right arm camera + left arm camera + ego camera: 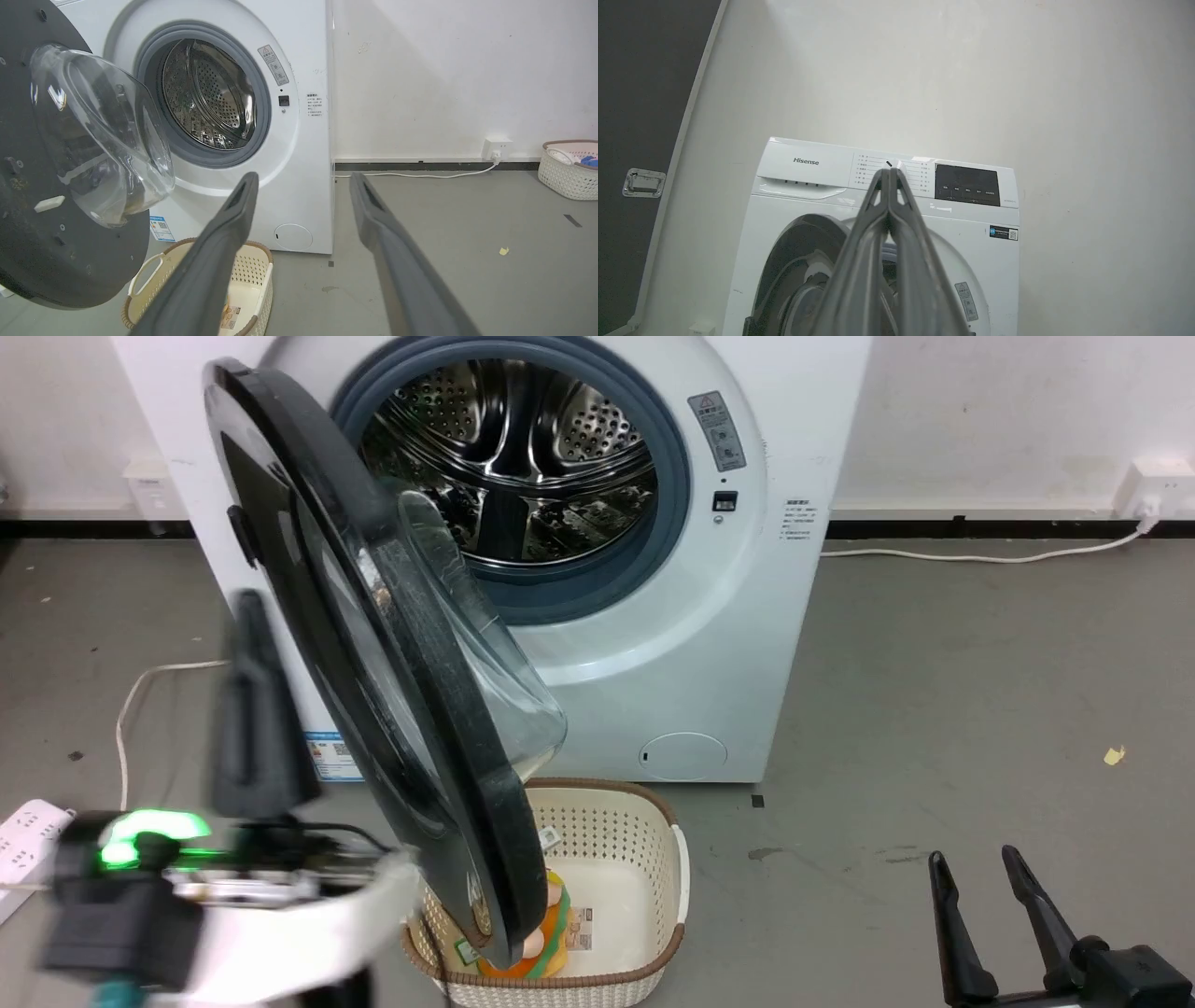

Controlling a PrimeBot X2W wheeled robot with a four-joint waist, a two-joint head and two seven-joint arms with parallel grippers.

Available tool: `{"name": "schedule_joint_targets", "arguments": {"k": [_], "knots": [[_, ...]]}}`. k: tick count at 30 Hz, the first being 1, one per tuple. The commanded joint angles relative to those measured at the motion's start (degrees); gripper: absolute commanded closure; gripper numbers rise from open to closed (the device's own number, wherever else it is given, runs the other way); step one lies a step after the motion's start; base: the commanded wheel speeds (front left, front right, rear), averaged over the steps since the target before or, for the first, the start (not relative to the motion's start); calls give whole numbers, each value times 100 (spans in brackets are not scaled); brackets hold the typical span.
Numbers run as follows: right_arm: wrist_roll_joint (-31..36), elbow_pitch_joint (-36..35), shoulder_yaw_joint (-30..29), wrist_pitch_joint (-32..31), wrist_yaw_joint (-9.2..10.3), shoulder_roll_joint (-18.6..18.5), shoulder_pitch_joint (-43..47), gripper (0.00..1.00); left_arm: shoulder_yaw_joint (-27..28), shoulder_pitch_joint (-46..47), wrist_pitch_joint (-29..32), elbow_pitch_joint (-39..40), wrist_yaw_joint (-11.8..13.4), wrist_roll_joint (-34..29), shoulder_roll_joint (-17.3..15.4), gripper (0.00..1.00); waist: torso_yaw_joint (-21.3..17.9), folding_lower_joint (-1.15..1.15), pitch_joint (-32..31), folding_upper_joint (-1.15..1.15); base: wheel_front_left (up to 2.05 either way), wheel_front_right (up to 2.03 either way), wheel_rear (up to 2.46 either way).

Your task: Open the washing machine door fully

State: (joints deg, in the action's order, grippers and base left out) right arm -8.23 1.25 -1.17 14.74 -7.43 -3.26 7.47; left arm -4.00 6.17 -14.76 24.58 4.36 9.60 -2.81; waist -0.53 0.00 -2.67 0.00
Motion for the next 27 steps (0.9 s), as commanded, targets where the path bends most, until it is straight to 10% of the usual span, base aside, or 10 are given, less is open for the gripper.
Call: {"name": "schedule_joint_targets", "arguments": {"k": [1, 15, 27], "knots": [[-33, 13, 4, 26, -6, 33, -100, 0, -88, -9, -24, -13, -33, -13, -7, 100, -12, 0, -5, 0, 0, 0, 0], [-104, 119, -21, 26, -6, 37, -102, 0, -1968, -487, 300, -2172, -371, 503, -7, 100, -83, 0, 26, 0, 0, 0, 0], [-228, 235, 166, 26, -6, 37, -123, 0, -2049, 72, 276, -3814, -124, 1088, -25, 100, -3, 0, 169, 0, 0, 0, 0]]}}
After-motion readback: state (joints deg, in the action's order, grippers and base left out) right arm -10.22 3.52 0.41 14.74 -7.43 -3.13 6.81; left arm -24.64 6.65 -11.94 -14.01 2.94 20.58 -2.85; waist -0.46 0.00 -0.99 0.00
